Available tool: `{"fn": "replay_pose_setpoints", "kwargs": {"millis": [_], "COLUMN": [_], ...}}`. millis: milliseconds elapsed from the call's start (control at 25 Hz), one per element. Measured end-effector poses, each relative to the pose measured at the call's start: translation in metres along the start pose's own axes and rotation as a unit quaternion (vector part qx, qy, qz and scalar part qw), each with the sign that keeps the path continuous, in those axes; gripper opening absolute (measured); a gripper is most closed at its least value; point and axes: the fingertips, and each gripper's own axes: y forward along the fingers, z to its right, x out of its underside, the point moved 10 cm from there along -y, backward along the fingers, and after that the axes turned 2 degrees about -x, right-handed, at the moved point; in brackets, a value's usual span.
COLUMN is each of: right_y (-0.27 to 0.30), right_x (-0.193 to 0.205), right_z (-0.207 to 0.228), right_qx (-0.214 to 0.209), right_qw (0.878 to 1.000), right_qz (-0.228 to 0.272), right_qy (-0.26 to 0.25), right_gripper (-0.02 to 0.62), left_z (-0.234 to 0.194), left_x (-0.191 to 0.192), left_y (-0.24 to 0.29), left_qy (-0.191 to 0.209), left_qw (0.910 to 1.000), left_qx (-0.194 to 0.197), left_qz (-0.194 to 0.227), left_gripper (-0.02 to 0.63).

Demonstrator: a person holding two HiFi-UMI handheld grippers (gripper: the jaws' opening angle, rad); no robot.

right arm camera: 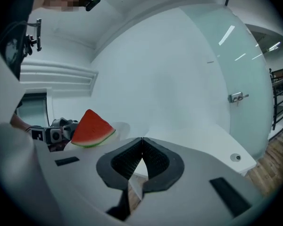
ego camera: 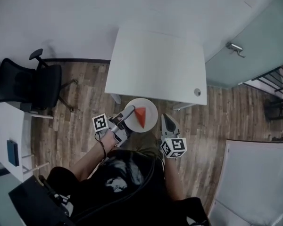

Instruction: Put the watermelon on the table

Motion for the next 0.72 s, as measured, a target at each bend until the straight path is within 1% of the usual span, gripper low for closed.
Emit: {"fn": "replay_pose_setpoints", "kwargs": {"millis": [80, 160, 320, 400, 480, 520, 600, 680, 720], "right_y": [0.026, 0.054, 0.101, 0.121, 0.138, 0.149, 0.166, 0.175, 0.179], "right_x": [-0.004, -0.009, -0.03, -0.04, -0.042, -0.041, -0.037, -0.03, -0.027], "right_z": [0.024, 0.053, 0.116, 0.138, 0.157, 0.167, 0.183, 0.191, 0.194], "right_qx": [-0.012, -0.025, -0.054, -0.076, -0.098, -0.105, -0.108, -0.102, -0.098], "right_qw": [1.0, 0.999, 0.998, 0.997, 0.994, 0.993, 0.991, 0.991, 0.991], "right_qz": [-0.011, -0.013, -0.01, -0.02, -0.038, -0.049, -0.069, -0.081, -0.084], "right_qy": [-0.011, -0.021, -0.01, -0.012, -0.019, -0.024, -0.033, -0.023, -0.014], "right_gripper": [0.009, 0.009, 0.009, 0.009, 0.009, 0.009, 0.009, 0.009, 0.009], "left_z": [-0.009, -0.017, -0.032, -0.043, -0.061, -0.071, -0.09, -0.108, -0.116], "left_x": [-0.015, -0.032, -0.06, -0.072, -0.084, -0.091, -0.103, -0.113, -0.121], "left_y": [0.026, 0.054, 0.114, 0.141, 0.164, 0.174, 0.189, 0.195, 0.199], "left_qy": [0.0, 0.007, 0.022, 0.027, 0.035, 0.034, 0.013, -0.012, -0.017], "left_qw": [1.0, 0.9999, 0.9996, 0.9994, 0.9988, 0.9985, 0.9978, 0.9968, 0.9964], "left_qx": [-0.003, -0.007, -0.01, -0.012, -0.019, -0.025, -0.032, -0.035, -0.039], "left_qz": [0.005, 0.005, 0.012, 0.019, 0.028, 0.037, 0.058, 0.072, 0.074], "left_gripper": [0.074, 0.074, 0.074, 0.074, 0.074, 0.074, 0.074, 0.074, 0.074]}}
